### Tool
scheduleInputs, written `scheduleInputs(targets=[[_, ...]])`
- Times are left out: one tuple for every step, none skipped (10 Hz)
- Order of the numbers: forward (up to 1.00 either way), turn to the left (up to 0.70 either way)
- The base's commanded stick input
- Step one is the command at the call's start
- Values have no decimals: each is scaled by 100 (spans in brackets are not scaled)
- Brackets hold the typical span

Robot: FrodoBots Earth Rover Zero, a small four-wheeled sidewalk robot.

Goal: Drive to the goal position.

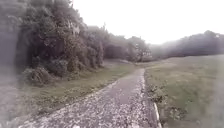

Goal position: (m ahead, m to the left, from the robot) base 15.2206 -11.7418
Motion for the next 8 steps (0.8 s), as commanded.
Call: scheduleInputs(targets=[[100, 0], [100, 0], [100, 0], [100, -1], [100, -13], [100, -19], [100, -20], [100, 0]])
